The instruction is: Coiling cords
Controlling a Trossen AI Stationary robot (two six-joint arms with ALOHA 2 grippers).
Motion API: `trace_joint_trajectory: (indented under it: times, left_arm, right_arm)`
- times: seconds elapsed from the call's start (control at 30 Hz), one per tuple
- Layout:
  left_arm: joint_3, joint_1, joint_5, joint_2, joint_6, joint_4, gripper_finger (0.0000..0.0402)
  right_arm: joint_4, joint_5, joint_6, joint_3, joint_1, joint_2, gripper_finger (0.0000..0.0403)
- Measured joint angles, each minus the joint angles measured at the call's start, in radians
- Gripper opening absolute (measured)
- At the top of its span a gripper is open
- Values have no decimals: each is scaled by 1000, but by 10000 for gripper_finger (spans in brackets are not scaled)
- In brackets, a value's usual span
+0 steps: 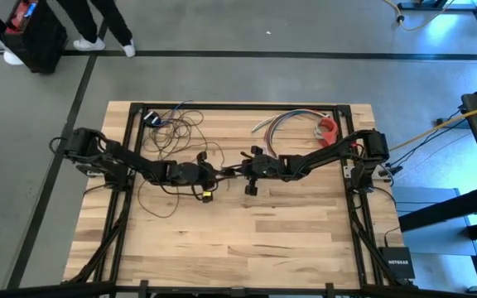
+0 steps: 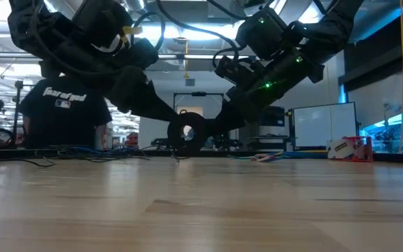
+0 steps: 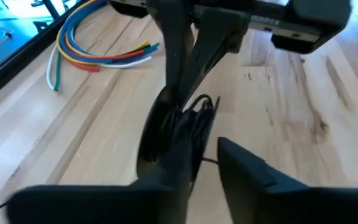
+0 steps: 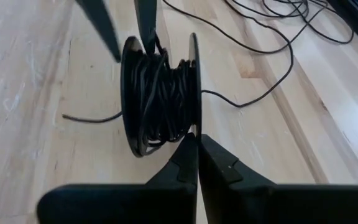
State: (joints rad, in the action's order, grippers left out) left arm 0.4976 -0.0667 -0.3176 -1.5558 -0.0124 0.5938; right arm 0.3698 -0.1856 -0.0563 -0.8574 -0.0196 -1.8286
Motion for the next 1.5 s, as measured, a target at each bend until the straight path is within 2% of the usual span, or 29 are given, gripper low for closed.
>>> trace_joint_trajectory:
  times: [0.1, 0.17, 0.53, 0.6, 0.73, 0.9, 0.97, 1.07, 1.23, 1.4, 1.5]
  left_arm:
    - [0, 4, 0, -2, 10, -9, 25]
    - [0, 4, 0, -2, 28, -8, 8]
    - [0, 3, 1, -4, 42, -8, 5]
    - [0, 3, 0, -4, 41, -7, 3]
    - [0, 3, 1, -4, 29, -12, 3]
    - [0, -11, 1, -4, 26, -5, 2]
    - [0, -17, 2, -4, 28, -3, 2]
    - [0, -19, 93, -5, 28, 2, 2]
    - [0, -14, 214, -72, 24, 121, 1]
    - [22, -14, 237, -183, 21, 231, 1]
    - [49, -14, 237, -229, 19, 236, 2]
  right_arm:
    - [1, 0, 0, 0, 0, 0, 5]
    - [13, -1, 0, 0, 0, 0, 5]
    - [18, 1, -16, 0, -1, 0, 5]
    - [-30, -7, -19, -15, -1, 14, 12]
    - [-192, -58, -28, -29, 8, 111, 58]
    - [-458, -67, 5, -27, 14, 287, 131]
    - [-477, -60, 25, -8, 26, 353, 153]
    - [-377, 0, 24, 86, 60, 416, 174]
    - [5, 15, 7, 286, 128, 445, 183]
    - [280, -51, 29, 416, 177, 444, 183]
    - [315, -80, 29, 430, 184, 444, 184]
